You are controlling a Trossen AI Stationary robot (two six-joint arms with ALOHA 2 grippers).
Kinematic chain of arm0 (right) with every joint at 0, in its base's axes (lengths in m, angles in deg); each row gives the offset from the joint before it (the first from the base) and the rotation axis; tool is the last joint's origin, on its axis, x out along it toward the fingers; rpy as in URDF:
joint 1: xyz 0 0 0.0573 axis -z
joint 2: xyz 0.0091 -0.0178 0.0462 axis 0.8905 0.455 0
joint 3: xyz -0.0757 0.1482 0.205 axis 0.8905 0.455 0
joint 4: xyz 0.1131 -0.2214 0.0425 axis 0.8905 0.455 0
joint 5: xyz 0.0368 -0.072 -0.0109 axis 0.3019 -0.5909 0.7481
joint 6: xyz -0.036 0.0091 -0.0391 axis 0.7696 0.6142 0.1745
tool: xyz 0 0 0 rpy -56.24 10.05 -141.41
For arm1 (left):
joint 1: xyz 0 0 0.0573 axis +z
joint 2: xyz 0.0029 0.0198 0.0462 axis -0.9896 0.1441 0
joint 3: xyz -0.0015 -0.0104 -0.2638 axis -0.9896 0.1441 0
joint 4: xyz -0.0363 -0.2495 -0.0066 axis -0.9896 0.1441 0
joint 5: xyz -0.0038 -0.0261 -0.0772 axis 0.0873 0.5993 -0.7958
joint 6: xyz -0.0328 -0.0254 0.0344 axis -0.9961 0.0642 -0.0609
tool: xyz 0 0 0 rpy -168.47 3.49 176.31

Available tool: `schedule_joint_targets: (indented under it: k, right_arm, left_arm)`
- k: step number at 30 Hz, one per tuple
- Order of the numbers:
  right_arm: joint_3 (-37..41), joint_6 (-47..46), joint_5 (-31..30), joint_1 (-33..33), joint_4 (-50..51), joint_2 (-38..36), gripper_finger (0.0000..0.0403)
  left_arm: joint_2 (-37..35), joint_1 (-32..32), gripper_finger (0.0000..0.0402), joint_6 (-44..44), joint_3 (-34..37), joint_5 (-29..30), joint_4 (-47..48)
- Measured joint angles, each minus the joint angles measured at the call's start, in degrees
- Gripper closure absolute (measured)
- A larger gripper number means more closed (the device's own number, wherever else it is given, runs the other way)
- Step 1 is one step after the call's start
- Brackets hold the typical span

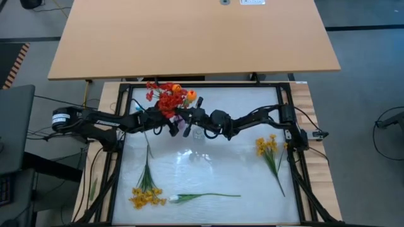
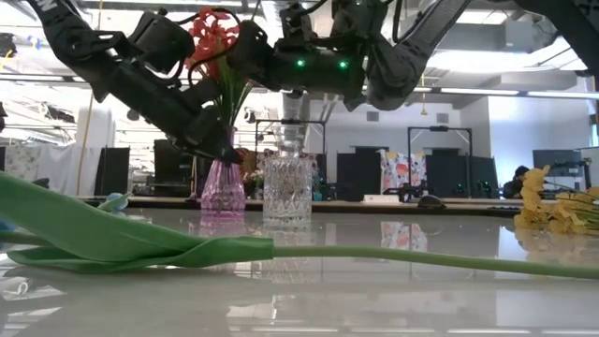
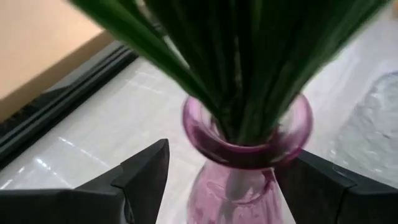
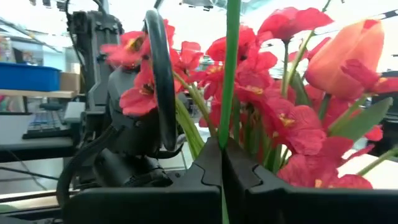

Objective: Sort flowers into vase by color
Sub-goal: Put the orange tulip into the violet vase

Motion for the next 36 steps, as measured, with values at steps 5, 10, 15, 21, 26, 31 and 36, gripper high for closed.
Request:
schedule_joint_targets:
  k: [5,10,15,21,26,31,36]
  right_arm:
    - [0.0,-1.3,-0.3,0.0,0.0,-0.1,0.0383]
    - [0.0,-1.0,-0.4,0.1,0.0,-0.1,0.0383]
    - [0.0,-0.2,-0.4,0.6,0.2,-0.1,0.0382]
    - [0.0,-0.4,-0.5,1.1,0.6,-0.1,0.0382]
    - [0.0,0.3,-0.5,1.3,0.9,-0.1,0.0382]
    - [0.0,0.4,-0.5,1.4,2.6,-0.1,0.0382]
    - [0.0,0.4,-0.4,1.9,2.4,-0.1,0.0382]
  left_arm:
    - [0.2,0.1,0.0140,1.0,0.0,3.1,-0.9]
    - [0.2,0.1,0.0188,1.0,0.0,1.7,-0.9]
    - [0.1,0.1,0.0266,0.6,0.0,1.3,-1.1]
    - [0.0,0.1,0.0287,-0.7,-0.1,0.9,0.5]
    - [0.1,0.1,0.0287,-0.8,-0.1,0.7,1.8]
    - [0.0,0.1,0.0287,-2.9,-0.1,-1.3,2.2]
    - [0.0,-0.4,0.0287,-4.3,0.0,-3.8,1.2]
